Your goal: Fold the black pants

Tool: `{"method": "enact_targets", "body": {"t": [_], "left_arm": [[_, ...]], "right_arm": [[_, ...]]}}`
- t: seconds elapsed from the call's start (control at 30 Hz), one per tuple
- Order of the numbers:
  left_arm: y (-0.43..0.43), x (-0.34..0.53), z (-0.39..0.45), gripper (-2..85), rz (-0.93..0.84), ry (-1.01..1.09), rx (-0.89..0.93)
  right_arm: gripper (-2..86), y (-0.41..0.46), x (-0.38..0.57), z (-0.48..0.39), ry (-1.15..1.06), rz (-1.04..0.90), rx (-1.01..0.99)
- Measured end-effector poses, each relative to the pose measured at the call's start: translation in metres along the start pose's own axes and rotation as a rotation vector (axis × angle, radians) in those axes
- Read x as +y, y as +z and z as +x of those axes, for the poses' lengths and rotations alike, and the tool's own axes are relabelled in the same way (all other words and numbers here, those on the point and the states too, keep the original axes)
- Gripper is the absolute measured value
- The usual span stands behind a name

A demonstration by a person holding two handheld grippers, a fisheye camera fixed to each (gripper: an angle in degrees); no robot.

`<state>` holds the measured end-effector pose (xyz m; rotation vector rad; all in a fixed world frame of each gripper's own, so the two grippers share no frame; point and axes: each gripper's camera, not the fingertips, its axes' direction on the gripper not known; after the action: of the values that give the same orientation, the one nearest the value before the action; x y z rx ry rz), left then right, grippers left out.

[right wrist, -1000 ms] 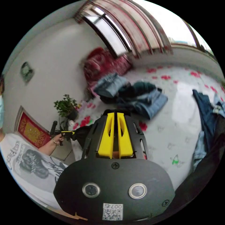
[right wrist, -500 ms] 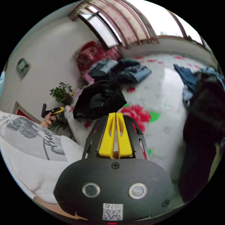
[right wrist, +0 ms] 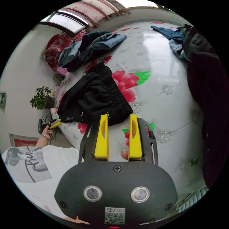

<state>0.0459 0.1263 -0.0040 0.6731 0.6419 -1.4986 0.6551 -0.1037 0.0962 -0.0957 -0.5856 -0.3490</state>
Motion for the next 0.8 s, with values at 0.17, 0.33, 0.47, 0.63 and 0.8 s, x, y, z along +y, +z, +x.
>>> {"method": "enact_targets", "body": {"t": [0.17, 0.33, 0.47, 0.63, 0.8], "left_arm": [[-0.004, -0.012, -0.012, 8.8, -0.01, -0.047, 0.003], [-0.005, -0.013, -0.032, 0.4, 0.011, -0.073, 0.017], [0.0, -0.009, -0.063, -0.8, -0.003, -0.151, 0.211], [-0.033, 0.006, -0.072, -1.0, 0.09, -0.104, 0.435], [-0.101, -0.014, -0.064, -1.0, 0.214, -0.008, 0.594]], "right_arm": [[9.3, 0.012, -0.014, -0.016, -0.044, -0.055, 0.092], [8.6, -0.001, -0.018, -0.021, -0.061, -0.038, 0.206], [8.0, 0.003, -0.019, -0.017, -0.056, -0.107, 0.116], [4.7, 0.005, -0.016, -0.025, -0.116, -0.209, 0.077], [1.4, -0.051, -0.037, -0.038, -0.161, -0.02, -0.146]]}}
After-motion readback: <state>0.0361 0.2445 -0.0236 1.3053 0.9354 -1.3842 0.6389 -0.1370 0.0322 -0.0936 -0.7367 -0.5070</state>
